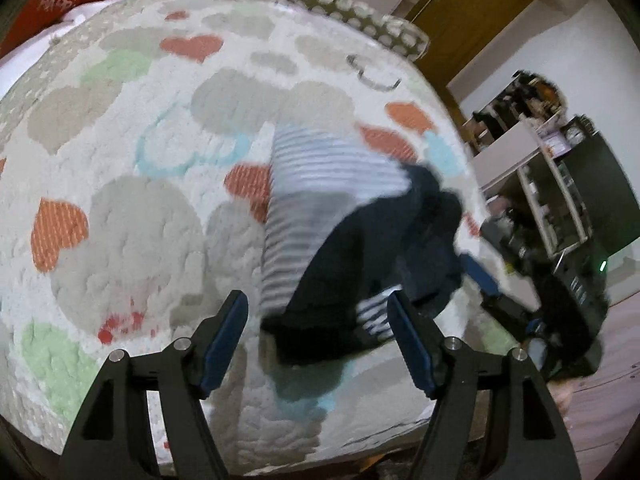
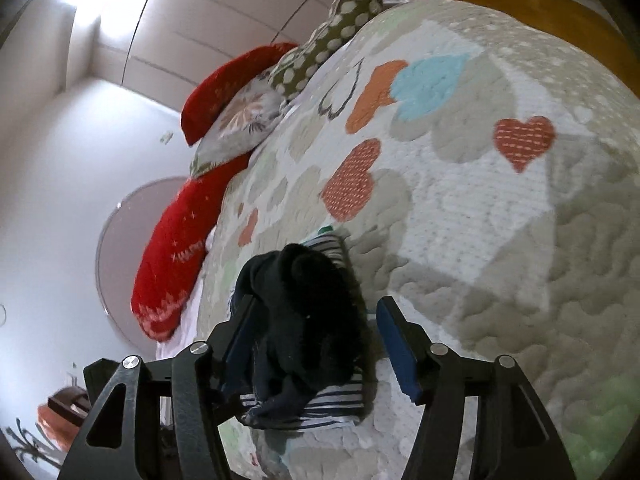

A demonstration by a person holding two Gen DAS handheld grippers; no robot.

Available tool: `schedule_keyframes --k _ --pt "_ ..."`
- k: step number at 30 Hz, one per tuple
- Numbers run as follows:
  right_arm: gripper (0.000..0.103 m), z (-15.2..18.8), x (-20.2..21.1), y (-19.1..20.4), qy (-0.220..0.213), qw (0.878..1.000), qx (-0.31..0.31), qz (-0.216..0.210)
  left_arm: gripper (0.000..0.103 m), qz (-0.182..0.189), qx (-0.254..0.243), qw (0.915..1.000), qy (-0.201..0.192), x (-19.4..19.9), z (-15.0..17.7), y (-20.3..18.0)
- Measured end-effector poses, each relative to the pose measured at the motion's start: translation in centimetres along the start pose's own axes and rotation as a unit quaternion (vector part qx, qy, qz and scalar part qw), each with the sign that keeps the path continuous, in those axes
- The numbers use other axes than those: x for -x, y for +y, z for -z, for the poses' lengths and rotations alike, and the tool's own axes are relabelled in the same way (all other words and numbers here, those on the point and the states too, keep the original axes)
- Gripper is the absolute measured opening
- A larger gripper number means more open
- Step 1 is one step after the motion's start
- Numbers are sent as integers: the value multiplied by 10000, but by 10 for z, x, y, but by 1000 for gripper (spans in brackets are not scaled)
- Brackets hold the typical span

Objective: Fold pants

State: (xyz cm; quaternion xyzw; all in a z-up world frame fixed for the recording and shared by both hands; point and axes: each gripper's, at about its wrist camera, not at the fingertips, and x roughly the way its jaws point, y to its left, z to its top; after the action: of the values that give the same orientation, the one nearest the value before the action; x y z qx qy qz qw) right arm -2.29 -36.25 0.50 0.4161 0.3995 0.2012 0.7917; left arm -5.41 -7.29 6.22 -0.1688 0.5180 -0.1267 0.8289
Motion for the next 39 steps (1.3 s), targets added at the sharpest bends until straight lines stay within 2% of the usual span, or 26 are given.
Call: schedule_keyframes --k 2,5,6,8,11,14,16,20,23,27,30,32,34,36,39 --pt "66 3 9 3 -234 9997 63 -95 71 99 32 9999 -83 5 -15 -5" --pt "65 9 24 17 -465 9968 246 -601 75 367 -28 9993 -6 -6 -48 -17" --pt "65 13 26 26 -477 9946 396 -826 75 314 -59 9995 14 -14 -58 -20" --pt "65 21 23 44 -346 9916 742 -1005 75 88 -160 9998 91 -35 -77 -26" --pt "65 35 6 58 -47 9893 1272 -716 75 -183 -138 9983 528 -73 -92 -25" --pt "65 47 -11 49 182 9900 1397 -85 75 -522 -33 9968 603 -96 -101 -18" --pt "64 51 -18 40 257 9908 1331 19 75 -524 -46 9968 605 -96 -104 -18" --pt "64 53 -10 37 145 9904 1375 62 75 -251 -49 9987 430 -71 -100 -20" --pt "64 52 3 36 -181 9908 1320 237 76 -319 -285 9990 144 -40 -82 -23" --pt "65 53 23 36 -519 9895 1245 510 76 -857 -704 9923 -558 7 -46 -32" --pt "65 60 33 40 -671 9864 1296 762 79 -1197 -944 9801 -1271 44 -18 -37" --pt "65 65 38 43 -723 9839 1356 908 93 -1409 -934 9692 -1793 69 -1 -38" --pt "66 70 40 49 -732 9812 1426 1074 99 -1580 -800 9570 -2296 91 13 -35" --pt "66 75 43 53 -717 9795 1480 1163 103 -1687 -757 9480 -2592 105 20 -35" --pt "67 82 45 63 -713 9752 1677 1257 103 -1888 -852 9401 -2708 112 23 -37"
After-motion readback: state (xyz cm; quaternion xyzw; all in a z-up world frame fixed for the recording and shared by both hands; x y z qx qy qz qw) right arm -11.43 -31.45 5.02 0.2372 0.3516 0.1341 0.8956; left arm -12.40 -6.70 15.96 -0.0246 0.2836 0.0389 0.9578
